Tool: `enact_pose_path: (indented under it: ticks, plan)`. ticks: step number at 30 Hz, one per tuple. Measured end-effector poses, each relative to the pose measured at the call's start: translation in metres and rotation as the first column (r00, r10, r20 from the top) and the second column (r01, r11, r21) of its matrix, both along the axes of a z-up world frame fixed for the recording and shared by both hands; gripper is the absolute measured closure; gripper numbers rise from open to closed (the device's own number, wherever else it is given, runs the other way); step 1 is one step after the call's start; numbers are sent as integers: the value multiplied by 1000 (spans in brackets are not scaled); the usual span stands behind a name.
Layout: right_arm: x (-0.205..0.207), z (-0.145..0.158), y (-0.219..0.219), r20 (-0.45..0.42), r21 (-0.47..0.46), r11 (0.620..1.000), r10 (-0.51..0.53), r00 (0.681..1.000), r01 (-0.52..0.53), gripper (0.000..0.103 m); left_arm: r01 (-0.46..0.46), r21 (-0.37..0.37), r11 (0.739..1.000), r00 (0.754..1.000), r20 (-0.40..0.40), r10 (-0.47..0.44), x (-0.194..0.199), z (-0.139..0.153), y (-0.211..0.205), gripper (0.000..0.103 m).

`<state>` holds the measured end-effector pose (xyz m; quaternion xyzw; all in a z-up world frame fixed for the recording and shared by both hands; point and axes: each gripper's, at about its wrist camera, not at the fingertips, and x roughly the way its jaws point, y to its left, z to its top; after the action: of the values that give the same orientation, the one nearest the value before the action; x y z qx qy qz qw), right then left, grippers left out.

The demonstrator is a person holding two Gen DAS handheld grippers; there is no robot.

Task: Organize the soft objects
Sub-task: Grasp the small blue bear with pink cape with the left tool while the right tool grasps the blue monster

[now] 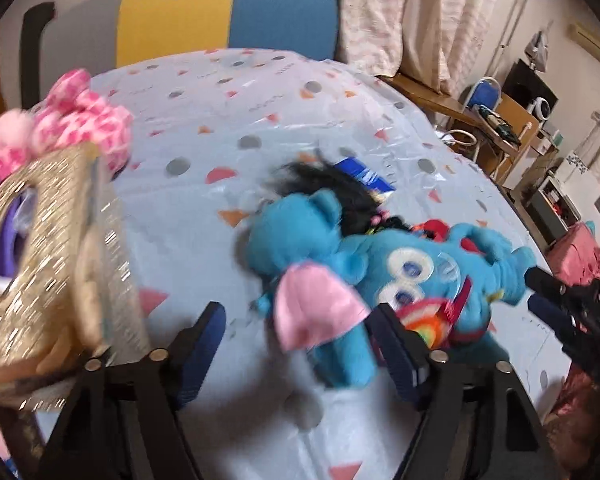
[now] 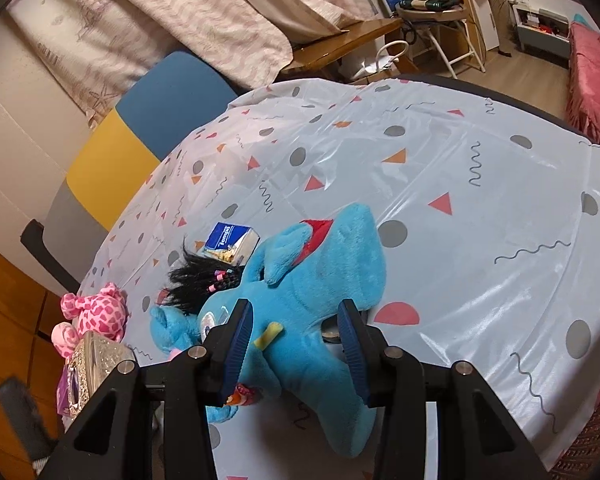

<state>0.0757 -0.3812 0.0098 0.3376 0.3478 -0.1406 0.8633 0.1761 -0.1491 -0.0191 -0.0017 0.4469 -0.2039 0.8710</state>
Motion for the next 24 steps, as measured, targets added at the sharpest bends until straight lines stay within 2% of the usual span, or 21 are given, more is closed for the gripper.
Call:
enact_pose_path:
  ticks: [7, 11, 12, 14, 15, 16, 17, 19, 21, 24]
  plan:
    - [0, -2, -1, 7, 26, 1000, 9, 1000, -10, 59, -12, 50, 999, 1000, 16, 11, 29, -15, -26, 21]
    - [1, -2, 0, 8, 32, 999, 16, 1000, -16, 59, -39, 69, 997, 999, -9, 40, 51, -31, -30, 22]
    - [2, -3, 0, 7, 35, 999, 17, 1000, -18, 59, -39, 66, 997, 999, -27, 41, 55, -36, -30, 24]
    - [2, -4, 0, 5, 37, 999, 19, 1000, -20, 59, -27, 58, 998, 996, -79, 31, 62, -48, -31, 41]
    - [3, -4, 0, 1, 37, 999, 20, 1000, -20, 58, -18, 53, 998, 996, -88, 22, 62, -52, -30, 45]
    - [4, -5, 0, -2, 40, 999, 22, 1000, -22, 58, -4, 43, 999, 996, -87, 8, 59, -52, -30, 57]
    - [5, -6, 0, -7, 44, 999, 25, 1000, -25, 58, 6, 46, 999, 996, -87, -2, 56, -53, -30, 63]
    - [6, -9, 0, -14, 52, 998, 31, 999, -30, 58, 29, 55, 998, 997, -74, -25, 48, -53, -27, 65]
    - [10, -15, 0, -36, 84, 995, 50, 998, -47, 47, 50, 54, 997, 996, -78, -45, 41, -52, -21, 65]
    - [13, -22, 1, -70, 105, 993, 61, 996, -54, 46, 81, 65, 995, 994, -74, -76, 24, -51, -12, 66]
